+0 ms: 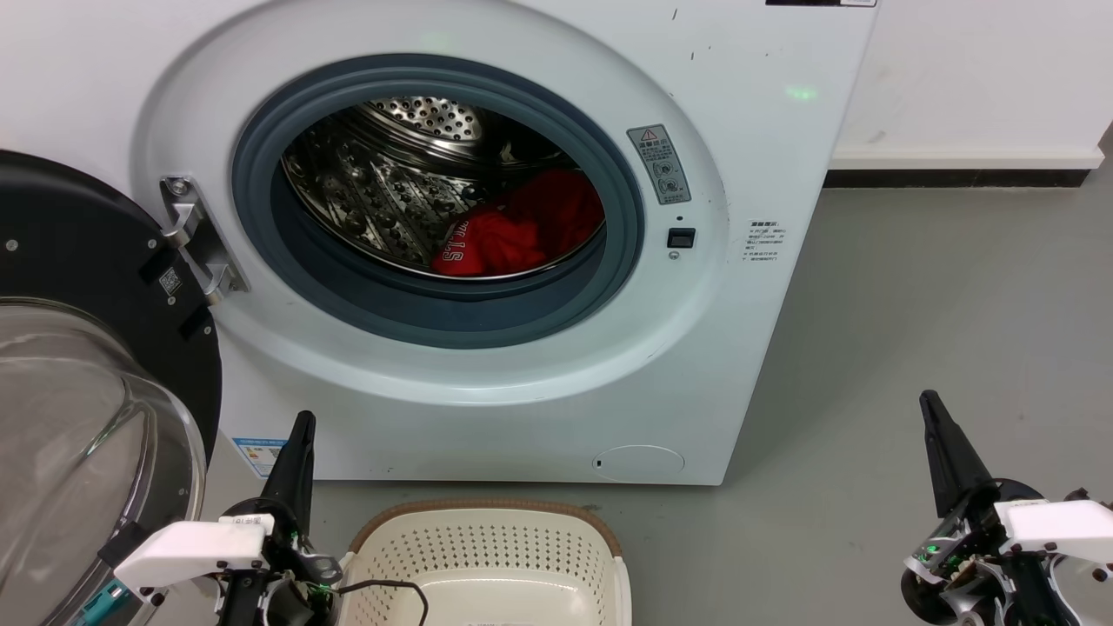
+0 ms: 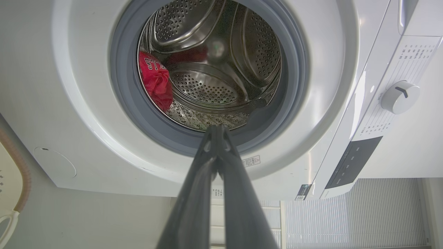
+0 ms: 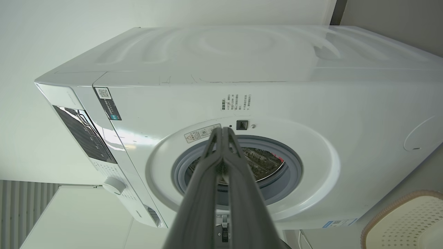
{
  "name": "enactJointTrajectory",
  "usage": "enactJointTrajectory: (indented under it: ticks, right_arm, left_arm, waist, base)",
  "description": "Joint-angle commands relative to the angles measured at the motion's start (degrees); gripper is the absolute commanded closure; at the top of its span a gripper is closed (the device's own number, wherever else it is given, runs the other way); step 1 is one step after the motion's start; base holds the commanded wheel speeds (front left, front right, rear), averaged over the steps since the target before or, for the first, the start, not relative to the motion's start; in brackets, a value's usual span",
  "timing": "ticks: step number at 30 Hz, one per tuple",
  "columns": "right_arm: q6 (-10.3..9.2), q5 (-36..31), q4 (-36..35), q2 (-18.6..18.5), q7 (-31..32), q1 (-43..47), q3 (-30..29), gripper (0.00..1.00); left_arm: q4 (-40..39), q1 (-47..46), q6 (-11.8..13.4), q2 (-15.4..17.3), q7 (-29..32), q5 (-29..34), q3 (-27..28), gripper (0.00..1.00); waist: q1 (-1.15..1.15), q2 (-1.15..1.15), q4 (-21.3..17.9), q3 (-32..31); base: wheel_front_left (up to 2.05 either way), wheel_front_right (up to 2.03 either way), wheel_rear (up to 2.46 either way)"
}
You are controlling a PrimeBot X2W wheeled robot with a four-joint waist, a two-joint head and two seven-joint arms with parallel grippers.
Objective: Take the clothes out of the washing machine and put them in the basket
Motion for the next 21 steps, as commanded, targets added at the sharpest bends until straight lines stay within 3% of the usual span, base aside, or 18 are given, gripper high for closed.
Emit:
enactJointTrajectory:
  ticks: [1,17,18,21]
  right_arm:
    - [0.0,-0.27,0.07,0.18,0.0,-0.74,0.04,1.0]
    - [0.0,-0.27,0.06,0.18,0.0,-0.74,0.04,1.0]
    - [0.0,-0.01,-0.01,0.0,-0.01,0.0,0.0,0.0]
    - [0.0,-0.3,0.2,0.02,-0.42,0.41,0.09,0.0]
  left_arm:
    - [0.0,-0.38,-0.14,-0.03,0.24,-0.11,0.11,1.0]
    - [0.0,-0.38,-0.14,-0.03,0.24,-0.11,0.11,1.0]
    - [0.0,0.0,0.0,0.0,0.0,0.01,-0.01,0.0]
    - [0.51,0.18,0.01,-0.04,-0.43,0.24,-0.56,0.0]
  waist:
    - [0.0,0.0,0.0,0.0]
    - [0.0,0.0,0.0,0.0]
    - [0.0,0.0,0.0,0.0]
    - [0.0,0.0,-0.03,0.02]
  base:
    - [0.0,0.0,0.0]
    - [0.0,0.0,0.0]
    - [0.0,0.0,0.0]
    - [0.0,0.0,0.0]
